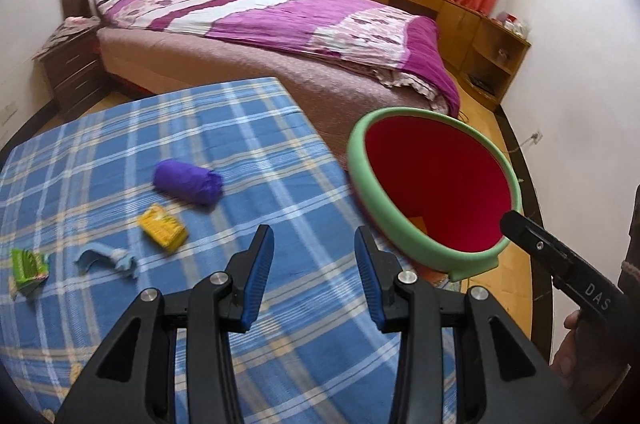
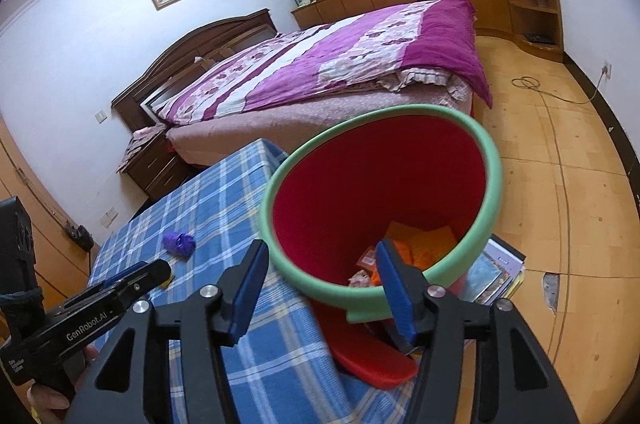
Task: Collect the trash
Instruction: 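Move both open grippers back over the bed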
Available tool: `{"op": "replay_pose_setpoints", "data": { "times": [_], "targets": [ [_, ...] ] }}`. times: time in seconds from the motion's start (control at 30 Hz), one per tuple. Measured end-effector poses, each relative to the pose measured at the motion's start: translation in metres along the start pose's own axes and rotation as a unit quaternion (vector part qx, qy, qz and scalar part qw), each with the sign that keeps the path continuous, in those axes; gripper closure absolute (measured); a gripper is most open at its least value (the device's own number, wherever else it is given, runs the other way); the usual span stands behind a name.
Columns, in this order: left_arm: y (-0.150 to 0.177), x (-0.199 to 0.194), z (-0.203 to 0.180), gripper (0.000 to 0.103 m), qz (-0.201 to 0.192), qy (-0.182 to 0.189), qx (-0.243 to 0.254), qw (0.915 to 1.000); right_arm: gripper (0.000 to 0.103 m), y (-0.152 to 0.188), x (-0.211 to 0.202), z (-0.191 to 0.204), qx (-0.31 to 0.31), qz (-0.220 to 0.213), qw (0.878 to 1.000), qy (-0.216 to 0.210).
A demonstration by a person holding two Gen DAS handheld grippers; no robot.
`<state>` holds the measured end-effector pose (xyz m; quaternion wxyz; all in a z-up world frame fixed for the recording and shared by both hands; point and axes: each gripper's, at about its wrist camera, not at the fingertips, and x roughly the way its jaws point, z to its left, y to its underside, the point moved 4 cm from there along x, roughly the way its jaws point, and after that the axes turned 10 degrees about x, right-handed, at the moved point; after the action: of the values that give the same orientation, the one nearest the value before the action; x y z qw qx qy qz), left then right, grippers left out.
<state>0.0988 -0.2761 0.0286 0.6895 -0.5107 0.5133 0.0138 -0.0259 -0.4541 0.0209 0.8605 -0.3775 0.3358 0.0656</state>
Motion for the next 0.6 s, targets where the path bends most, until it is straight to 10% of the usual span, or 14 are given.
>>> {"op": "replay_pose_setpoints", "data": {
  "times": [0.6],
  "targets": [
    [0.037,-0.036,0.099,0.055,-0.01,-0.077,-0.08,0.9937,0.033,0.034,0.018,0.059,-0.048,0.041,0.998,-0.016]
  ]
}}
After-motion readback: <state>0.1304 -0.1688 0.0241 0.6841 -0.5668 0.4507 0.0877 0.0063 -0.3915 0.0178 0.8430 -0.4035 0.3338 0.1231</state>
